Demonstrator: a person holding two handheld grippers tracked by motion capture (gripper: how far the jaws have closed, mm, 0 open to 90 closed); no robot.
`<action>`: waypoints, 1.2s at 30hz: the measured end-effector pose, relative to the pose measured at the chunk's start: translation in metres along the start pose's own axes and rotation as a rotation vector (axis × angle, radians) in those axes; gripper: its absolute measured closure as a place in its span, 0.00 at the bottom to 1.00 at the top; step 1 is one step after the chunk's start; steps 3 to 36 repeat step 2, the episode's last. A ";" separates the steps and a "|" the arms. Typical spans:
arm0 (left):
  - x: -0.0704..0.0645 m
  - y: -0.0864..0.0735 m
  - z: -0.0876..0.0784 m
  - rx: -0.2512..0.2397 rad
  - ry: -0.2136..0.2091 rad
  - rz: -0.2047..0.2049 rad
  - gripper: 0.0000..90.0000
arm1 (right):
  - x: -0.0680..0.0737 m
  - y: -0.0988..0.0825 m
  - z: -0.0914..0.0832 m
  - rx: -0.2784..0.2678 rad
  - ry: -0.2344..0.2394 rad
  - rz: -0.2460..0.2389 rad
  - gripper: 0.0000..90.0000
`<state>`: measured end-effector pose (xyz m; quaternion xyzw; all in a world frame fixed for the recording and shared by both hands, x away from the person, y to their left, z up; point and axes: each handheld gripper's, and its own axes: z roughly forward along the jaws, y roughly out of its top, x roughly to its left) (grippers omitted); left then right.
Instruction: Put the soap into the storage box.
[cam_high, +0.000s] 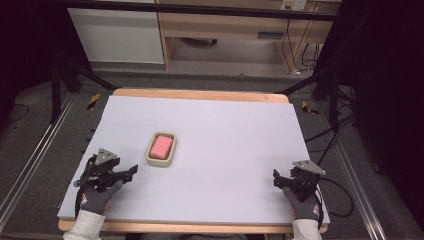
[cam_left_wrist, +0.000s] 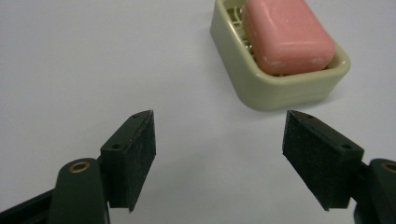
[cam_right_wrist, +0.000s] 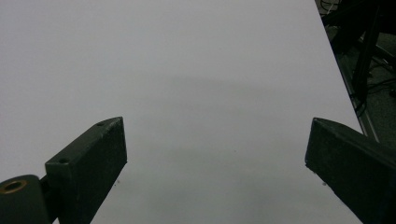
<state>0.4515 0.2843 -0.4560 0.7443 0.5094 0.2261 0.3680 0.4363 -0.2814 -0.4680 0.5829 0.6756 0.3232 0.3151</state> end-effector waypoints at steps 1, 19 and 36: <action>0.000 0.000 0.000 0.000 0.000 0.000 0.28 | 0.000 0.000 0.000 0.000 0.000 0.000 0.06; 0.002 -0.002 0.000 0.005 0.006 0.001 0.28 | -0.001 0.000 0.000 0.001 -0.002 0.005 0.06; 0.002 -0.002 0.000 0.005 0.006 0.001 0.28 | -0.001 0.000 0.000 0.001 -0.002 0.005 0.06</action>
